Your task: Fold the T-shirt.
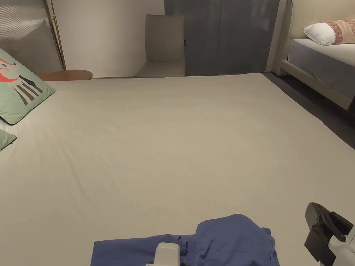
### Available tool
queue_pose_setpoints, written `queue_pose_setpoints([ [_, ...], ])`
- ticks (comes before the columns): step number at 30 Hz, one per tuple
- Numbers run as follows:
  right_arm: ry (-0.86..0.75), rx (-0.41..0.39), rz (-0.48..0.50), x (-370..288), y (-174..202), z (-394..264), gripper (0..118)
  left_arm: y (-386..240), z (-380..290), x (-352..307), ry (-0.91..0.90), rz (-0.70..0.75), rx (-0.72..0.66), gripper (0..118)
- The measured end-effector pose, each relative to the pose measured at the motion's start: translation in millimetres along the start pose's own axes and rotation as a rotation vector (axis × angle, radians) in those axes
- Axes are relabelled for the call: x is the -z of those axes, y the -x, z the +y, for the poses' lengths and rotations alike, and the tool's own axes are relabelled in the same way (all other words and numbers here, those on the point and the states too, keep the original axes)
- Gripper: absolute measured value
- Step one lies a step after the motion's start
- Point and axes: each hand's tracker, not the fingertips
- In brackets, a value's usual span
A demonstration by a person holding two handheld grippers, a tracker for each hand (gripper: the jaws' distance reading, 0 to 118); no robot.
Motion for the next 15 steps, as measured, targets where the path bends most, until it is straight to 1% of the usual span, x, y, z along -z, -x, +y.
queue_pose_setpoints([
  [1,-0.002,0.0,-0.003,-1,-1,0,1,-2,2,-3,-0.017,0.018,0.006,1],
  [2,-0.003,0.0,-0.007,-2,-2,0,1,2,6,-5,-0.017,-0.001,-0.016,1],
  [3,-0.005,0.001,-0.01,-3,-2,0,1,5,9,-7,0.0,-0.087,-0.085,1],
  [4,-0.003,0.002,-0.01,-3,-3,1,1,8,10,-9,0.008,-0.156,-0.123,1],
  [7,-0.004,0.006,-0.012,-1,-2,1,1,3,11,-12,0.04,-0.254,-0.075,1],
  [9,-0.006,0.008,-0.01,-1,1,2,1,3,13,-22,0.017,-0.244,-0.053,1],
  [10,-0.007,0.008,-0.006,-1,2,3,1,6,15,-26,0.003,-0.255,-0.068,1],
  [12,-0.011,-0.001,0.0,-1,4,4,1,28,26,-40,-0.041,-0.328,-0.147,1],
  [15,-0.014,-0.006,0.006,1,6,6,1,79,42,-60,-0.102,-0.344,-0.253,1],
])
